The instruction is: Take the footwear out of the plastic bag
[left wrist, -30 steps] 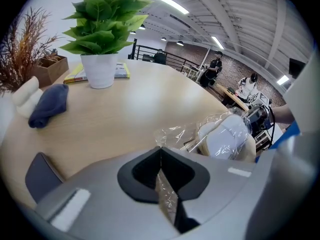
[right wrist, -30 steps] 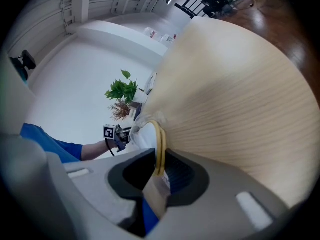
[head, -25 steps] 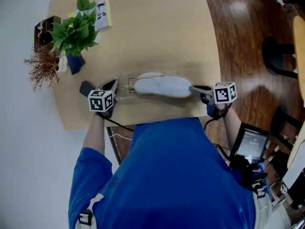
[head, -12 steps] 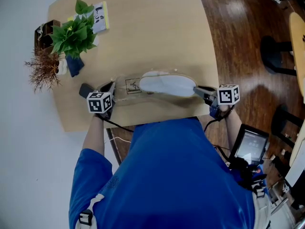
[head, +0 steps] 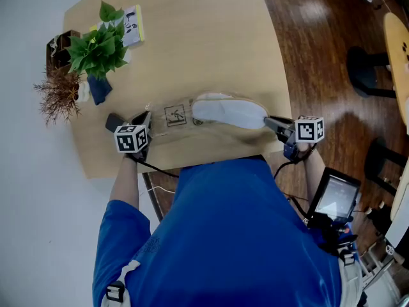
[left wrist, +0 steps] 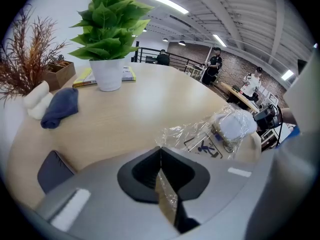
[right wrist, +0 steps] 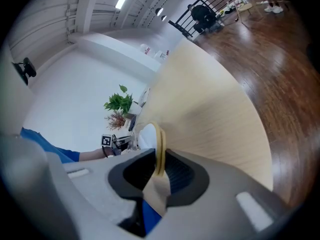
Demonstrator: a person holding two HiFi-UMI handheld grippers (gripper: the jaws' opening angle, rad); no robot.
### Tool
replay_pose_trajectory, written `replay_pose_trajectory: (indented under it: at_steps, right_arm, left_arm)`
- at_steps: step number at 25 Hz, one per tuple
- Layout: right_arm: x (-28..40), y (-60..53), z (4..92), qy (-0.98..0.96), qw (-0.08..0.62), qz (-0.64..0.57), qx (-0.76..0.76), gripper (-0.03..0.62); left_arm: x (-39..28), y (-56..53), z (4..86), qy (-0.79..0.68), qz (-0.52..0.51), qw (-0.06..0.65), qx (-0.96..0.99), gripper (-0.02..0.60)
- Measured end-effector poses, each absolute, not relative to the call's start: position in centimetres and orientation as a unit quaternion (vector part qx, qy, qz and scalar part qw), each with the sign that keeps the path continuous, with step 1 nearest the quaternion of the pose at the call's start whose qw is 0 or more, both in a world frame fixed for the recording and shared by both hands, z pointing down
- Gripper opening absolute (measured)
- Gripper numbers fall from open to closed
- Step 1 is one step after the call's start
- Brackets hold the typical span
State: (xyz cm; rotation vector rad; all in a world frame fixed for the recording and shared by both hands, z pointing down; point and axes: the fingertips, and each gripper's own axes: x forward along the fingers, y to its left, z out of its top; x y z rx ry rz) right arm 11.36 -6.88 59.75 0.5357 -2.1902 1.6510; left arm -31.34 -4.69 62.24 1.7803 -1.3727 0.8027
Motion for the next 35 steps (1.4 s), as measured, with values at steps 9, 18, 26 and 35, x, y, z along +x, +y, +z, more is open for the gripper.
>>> replay_pose_trajectory:
  at_steps: [9,18,26,35]
  right_arm:
    - [11.0,-6.9,59.8,-0.774,0.166,0.580,0.191,0.063]
    - [10.8,-6.4,59.5,-0.772,0.162,0.583,0.192,0.063]
    - [10.6,-6.3,59.5,-0.771,0.178,0.580,0.193,0.063]
    - [10.3,-6.0,59.4,-0.775,0.179,0.578,0.184,0.063]
  left_arm:
    - [-32.4,-4.7,61.2,-0.554,0.305,0.347,0.692,0.038]
    - [-30.0,-4.9,57.5,-0.500,0.302,0.291,0.758,0.130]
    - [-21.2,-3.6,60.4,-0.263,0.549,0.074,0.790,0.189]
    - [-21.0,-3.8,62.8,-0.233,0.611,0.046,0.755,0.008]
